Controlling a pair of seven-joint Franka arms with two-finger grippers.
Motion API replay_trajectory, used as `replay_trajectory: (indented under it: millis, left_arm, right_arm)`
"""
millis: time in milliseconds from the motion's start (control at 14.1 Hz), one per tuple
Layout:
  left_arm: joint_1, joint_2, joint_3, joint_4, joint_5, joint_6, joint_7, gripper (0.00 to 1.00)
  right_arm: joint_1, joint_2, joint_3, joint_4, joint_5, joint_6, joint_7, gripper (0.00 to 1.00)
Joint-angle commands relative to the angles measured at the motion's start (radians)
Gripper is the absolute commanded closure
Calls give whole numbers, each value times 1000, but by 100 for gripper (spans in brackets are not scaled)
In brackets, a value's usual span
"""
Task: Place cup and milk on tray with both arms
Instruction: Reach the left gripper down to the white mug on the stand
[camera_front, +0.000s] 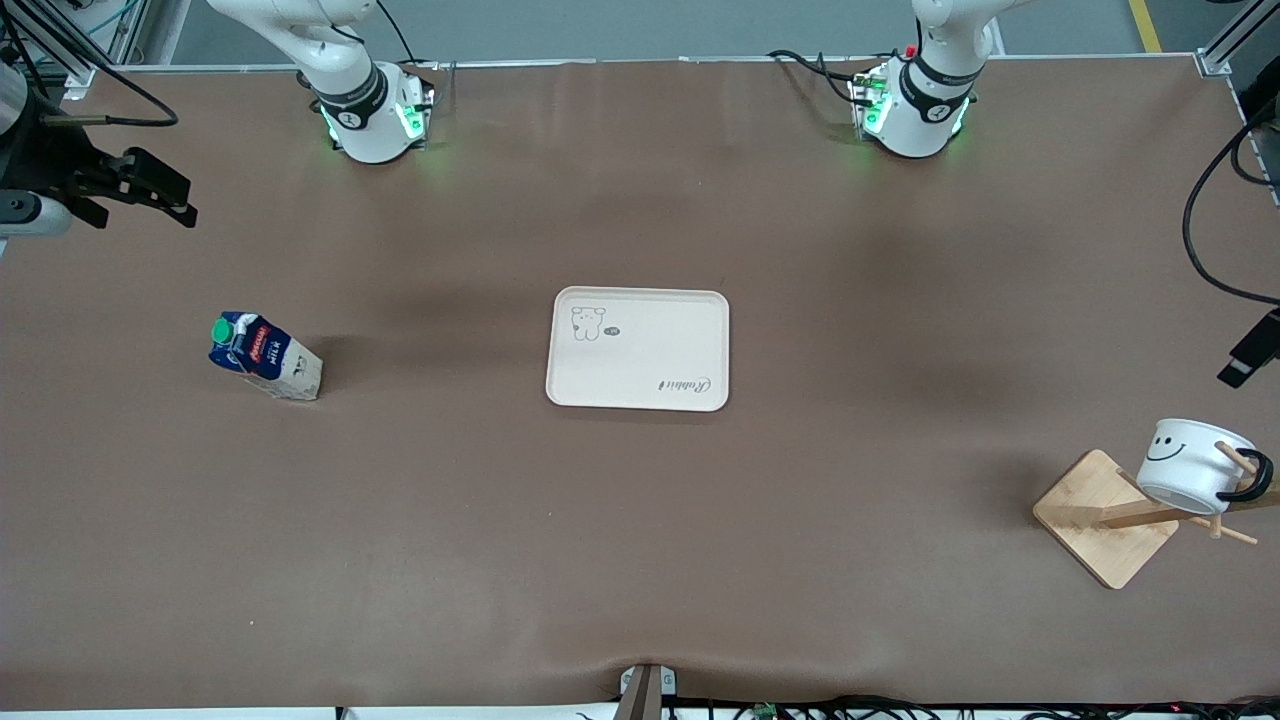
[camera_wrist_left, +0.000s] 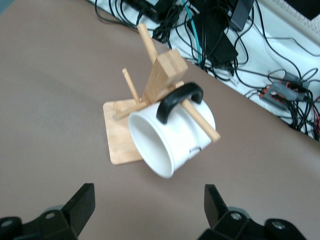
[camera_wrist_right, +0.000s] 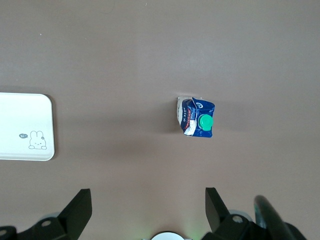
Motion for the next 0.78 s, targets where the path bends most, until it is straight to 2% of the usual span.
replay_trajectory:
  millis: [0, 213, 498, 711]
  left_arm:
    - [-1, 58, -12, 2, -21, 109, 21, 10]
    - [-1, 129, -48, 9, -21, 230, 20, 11]
    - [-1, 164, -82, 19, -49, 286, 20, 14]
    - [-1, 184, -98, 19, -49, 319, 21, 28]
  right_arm:
    - [-13, -1, 9, 4, -3, -5, 12, 0]
    - [-13, -1, 9, 4, -3, -5, 13, 0]
    - [-14, -1, 9, 4, -3, -5, 13, 0]
    - [-14, -1, 9, 4, -3, -6, 12, 0]
